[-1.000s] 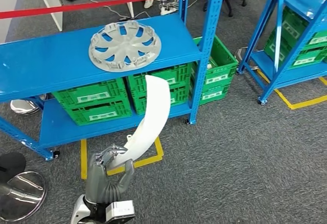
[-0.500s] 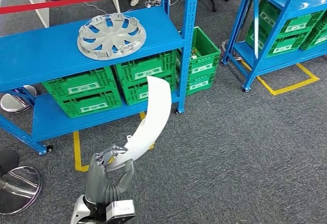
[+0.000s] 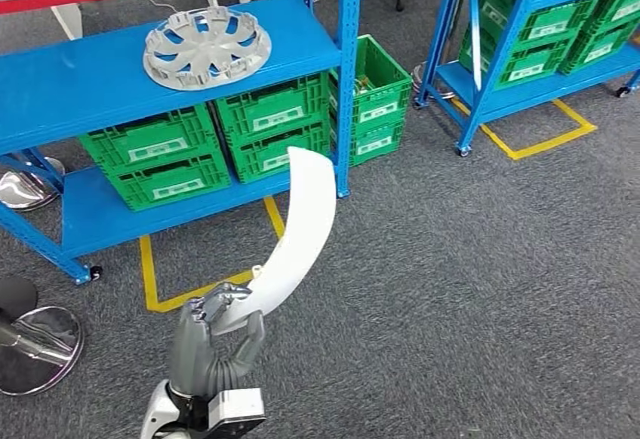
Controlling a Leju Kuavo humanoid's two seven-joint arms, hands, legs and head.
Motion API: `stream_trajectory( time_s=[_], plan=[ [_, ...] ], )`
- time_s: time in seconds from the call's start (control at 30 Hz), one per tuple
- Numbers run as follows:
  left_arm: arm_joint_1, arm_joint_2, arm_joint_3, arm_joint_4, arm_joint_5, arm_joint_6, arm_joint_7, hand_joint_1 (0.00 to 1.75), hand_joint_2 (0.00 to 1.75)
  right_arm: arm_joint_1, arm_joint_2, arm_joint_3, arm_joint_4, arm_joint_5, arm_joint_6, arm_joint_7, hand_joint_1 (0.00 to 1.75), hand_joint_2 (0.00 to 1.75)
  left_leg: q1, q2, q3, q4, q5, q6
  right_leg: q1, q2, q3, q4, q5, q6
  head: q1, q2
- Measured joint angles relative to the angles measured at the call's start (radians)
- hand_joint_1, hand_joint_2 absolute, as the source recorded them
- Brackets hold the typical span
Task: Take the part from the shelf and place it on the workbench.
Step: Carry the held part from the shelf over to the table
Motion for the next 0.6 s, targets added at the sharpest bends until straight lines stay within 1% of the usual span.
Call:
stream_trajectory(
  time_s=[0.03, 0.07, 0.1, 0.13, 0.17, 0.2, 0.23, 0.27, 0.3, 0.33, 0.37, 0.4, 0.43, 0.47, 0.5, 0.53, 0.57, 0.6],
  plan=[
    [0.000, 0.000, 0.000, 0.000, 0.002, -0.003, -0.001, 1.75, 1.75, 0.000, 0.000, -0.001, 0.000, 0.003, 0.000, 0.002, 0.00, 0.00, 0.003, 0.004, -0.003, 0.002, 0.004, -0.005, 0.000, 0.006, -0.010, 0.000, 0.005, -0.011, 0.000, 0.000],
    [0.000, 0.000, 0.000, 0.000, 0.004, -0.005, -0.001, 1.75, 1.75, 0.002, -0.001, -0.001, 0.000, 0.005, 0.000, 0.003, 0.00, 0.00, 0.006, 0.000, -0.007, 0.009, -0.010, -0.012, 0.000, 0.010, -0.019, 0.000, 0.014, -0.020, 0.001, 0.000],
    [0.000, 0.001, 0.001, 0.001, 0.006, -0.007, -0.001, 1.75, 1.75, 0.004, -0.002, -0.003, 0.001, 0.007, -0.001, 0.004, 0.00, 0.00, 0.008, -0.010, -0.014, 0.031, -0.044, -0.019, 0.000, 0.014, -0.031, 0.000, 0.026, -0.030, -0.001, 0.000],
    [0.001, 0.001, 0.001, 0.001, 0.007, -0.009, -0.001, 1.75, 1.75, 0.006, -0.002, -0.004, 0.001, 0.008, -0.002, 0.006, 0.00, 0.00, 0.011, -0.022, -0.025, 0.071, -0.094, -0.026, -0.001, 0.018, -0.045, 0.000, 0.039, -0.037, -0.002, 0.000],
    [0.001, 0.001, 0.001, 0.001, 0.008, -0.010, -0.001, 1.75, 1.75, 0.006, -0.003, -0.006, 0.001, 0.008, -0.002, 0.006, 0.00, 0.00, 0.014, -0.032, -0.038, 0.129, -0.152, -0.031, -0.001, 0.023, -0.059, 0.001, 0.052, -0.041, -0.004, 0.000],
    [0.002, 0.002, 0.001, 0.001, 0.010, -0.012, -0.001, 1.75, 1.75, 0.007, -0.003, -0.007, 0.001, 0.008, -0.002, 0.006, 0.00, 0.00, 0.015, -0.038, -0.050, 0.197, -0.199, -0.033, 0.000, 0.030, -0.076, 0.002, 0.066, -0.043, -0.005, 0.000],
    [0.002, 0.002, 0.001, 0.002, 0.013, -0.016, -0.001, 1.75, 1.75, 0.007, -0.003, -0.008, 0.001, 0.010, -0.002, 0.006, 0.00, 0.00, 0.016, -0.039, -0.056, 0.255, -0.222, -0.034, 0.001, 0.038, -0.092, 0.004, 0.079, -0.043, -0.006, 0.000],
    [0.002, 0.002, 0.001, 0.002, 0.019, -0.022, -0.001, 1.75, 1.75, 0.008, -0.003, -0.009, 0.001, 0.011, -0.002, 0.006, 0.00, 0.00, 0.016, -0.040, -0.050, 0.286, -0.219, -0.033, 0.001, 0.046, -0.109, 0.006, 0.091, -0.042, -0.006, 0.000],
    [0.002, 0.002, 0.001, 0.003, 0.027, -0.031, -0.002, 1.75, 1.75, 0.009, -0.003, -0.011, 0.001, 0.013, -0.001, 0.006, 0.00, 0.00, 0.016, -0.041, -0.030, 0.284, -0.194, -0.031, 0.001, 0.055, -0.126, 0.009, 0.102, -0.041, -0.006, 0.000],
    [0.001, 0.002, 0.001, 0.003, 0.038, -0.043, -0.004, 1.75, 1.75, 0.009, -0.003, -0.013, 0.001, 0.014, -0.001, 0.005, 0.00, 0.00, 0.016, -0.047, 0.004, 0.247, -0.156, -0.027, 0.002, 0.065, -0.141, 0.012, 0.111, -0.039, -0.006, 0.000],
    [0.001, 0.002, 0.001, 0.003, 0.051, -0.059, -0.006, 1.75, 1.75, 0.009, -0.003, -0.016, 0.001, 0.016, -0.001, 0.005, 0.00, 0.00, 0.016, -0.064, 0.051, 0.183, -0.126, -0.021, 0.001, 0.074, -0.152, 0.014, 0.119, -0.036, -0.006, 0.000],
    [0.000, 0.002, 0.001, 0.003, 0.065, -0.077, -0.007, 1.75, 1.75, 0.008, -0.003, -0.018, 0.001, 0.019, 0.000, 0.004, 0.00, 0.00, 0.017, -0.088, 0.101, 0.105, -0.114, -0.013, 0.003, 0.083, -0.162, 0.016, 0.128, -0.032, -0.005, 0.000],
    [-0.001, 0.002, 0.001, 0.003, 0.078, -0.096, -0.009, 1.75, 1.75, 0.006, -0.003, -0.021, 0.001, 0.021, 0.001, 0.003, 0.00, 0.00, 0.017, -0.110, 0.144, 0.035, -0.116, -0.008, 0.003, 0.093, -0.170, 0.018, 0.137, -0.028, -0.005, 0.000],
    [-0.002, 0.002, 0.001, 0.004, 0.090, -0.112, -0.010, 1.75, 1.75, 0.005, -0.003, -0.023, 0.001, 0.024, 0.002, 0.003, 0.00, 0.00, 0.017, -0.125, 0.172, -0.016, -0.126, -0.004, 0.003, 0.102, -0.177, 0.018, 0.147, -0.022, -0.005, 0.000],
    [-0.003, 0.002, 0.001, 0.005, 0.100, -0.129, -0.011, 1.75, 1.75, 0.005, -0.003, -0.026, 0.001, 0.027, 0.003, 0.003, 0.00, 0.00, 0.016, -0.125, 0.184, -0.043, -0.135, -0.003, 0.002, 0.111, -0.185, 0.019, 0.157, -0.015, -0.005, 0.000],
    [-0.005, 0.002, 0.000, 0.007, 0.110, -0.147, -0.011, 1.75, 1.75, 0.006, -0.003, -0.029, 0.001, 0.029, 0.004, 0.003, 0.00, 0.00, 0.018, -0.115, 0.181, -0.052, -0.135, -0.003, 0.002, 0.121, -0.192, 0.019, 0.165, -0.009, -0.005, 0.000],
    [-0.007, 0.002, 0.000, 0.009, 0.121, -0.167, -0.012, 1.75, 1.75, 0.008, -0.004, -0.033, 0.001, 0.031, 0.006, 0.004, 0.00, 0.00, 0.020, -0.102, 0.175, -0.054, -0.131, 0.000, 0.002, 0.119, -0.203, 0.023, 0.166, -0.004, -0.005, 0.000],
    [-0.008, 0.002, -0.002, 0.011, 0.134, -0.187, -0.012, 1.75, 1.75, 0.010, -0.004, -0.038, 0.001, 0.034, 0.007, 0.007, 0.00, 0.00, 0.022, -0.091, 0.169, -0.056, -0.124, 0.005, 0.002, 0.107, -0.218, 0.041, 0.153, 0.001, -0.001, 0.000]
  ],
)
